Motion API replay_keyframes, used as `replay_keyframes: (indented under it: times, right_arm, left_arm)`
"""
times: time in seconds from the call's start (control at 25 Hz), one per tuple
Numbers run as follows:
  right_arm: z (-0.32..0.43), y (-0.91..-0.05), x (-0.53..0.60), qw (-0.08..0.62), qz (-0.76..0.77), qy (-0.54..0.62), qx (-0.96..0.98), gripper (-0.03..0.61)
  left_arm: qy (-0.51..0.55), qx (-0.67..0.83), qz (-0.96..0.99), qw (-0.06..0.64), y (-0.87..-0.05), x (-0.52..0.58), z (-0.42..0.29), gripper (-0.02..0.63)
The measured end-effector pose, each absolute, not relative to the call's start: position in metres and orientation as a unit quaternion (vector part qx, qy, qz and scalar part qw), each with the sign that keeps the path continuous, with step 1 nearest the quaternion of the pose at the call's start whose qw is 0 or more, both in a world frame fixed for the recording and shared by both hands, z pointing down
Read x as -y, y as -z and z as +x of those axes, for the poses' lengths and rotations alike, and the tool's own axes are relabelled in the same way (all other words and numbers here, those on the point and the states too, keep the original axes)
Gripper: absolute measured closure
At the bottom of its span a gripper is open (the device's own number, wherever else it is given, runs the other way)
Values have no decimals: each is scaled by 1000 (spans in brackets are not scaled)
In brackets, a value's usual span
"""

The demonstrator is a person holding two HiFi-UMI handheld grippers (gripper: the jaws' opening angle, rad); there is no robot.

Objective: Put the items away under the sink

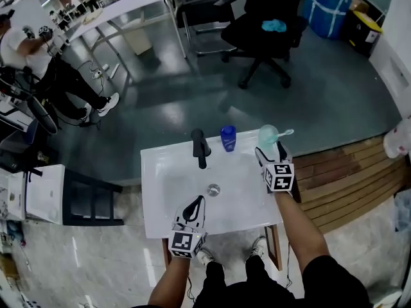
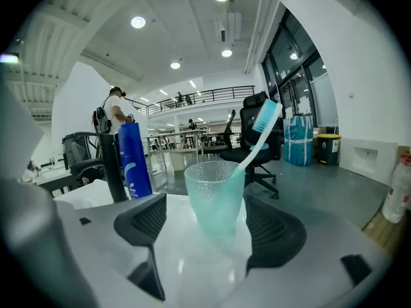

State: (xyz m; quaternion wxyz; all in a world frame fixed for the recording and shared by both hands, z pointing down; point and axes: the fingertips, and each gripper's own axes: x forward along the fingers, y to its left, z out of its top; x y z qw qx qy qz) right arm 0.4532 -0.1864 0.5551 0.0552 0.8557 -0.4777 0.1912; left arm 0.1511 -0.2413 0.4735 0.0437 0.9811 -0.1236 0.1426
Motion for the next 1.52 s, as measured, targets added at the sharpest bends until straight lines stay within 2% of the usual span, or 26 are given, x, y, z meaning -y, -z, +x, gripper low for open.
replay_keyframes:
  times: [0.32,0.44,0.88,1.16,1.52]
  right_arm:
    - [479,-559,208,82,856,-179,479,199]
    - [484,-559,208,94,858,-172,475,216]
    - [463,-538,179,102,860,-138,481,222]
    - [417,-490,155,109,851,-101,504,222]
    - [312,-448,114,102,847,-100,512,221]
  left_arm:
    - [-150,124,980,36,-476,239,147,598]
    - [-150,127,980,41,-478,239,143,598]
    - [-148,138,978,45,-475,232,122,598]
    - [-127,143,981,42,-457,232,104,598]
    - [-108,133,985,38,-431,232,55,598]
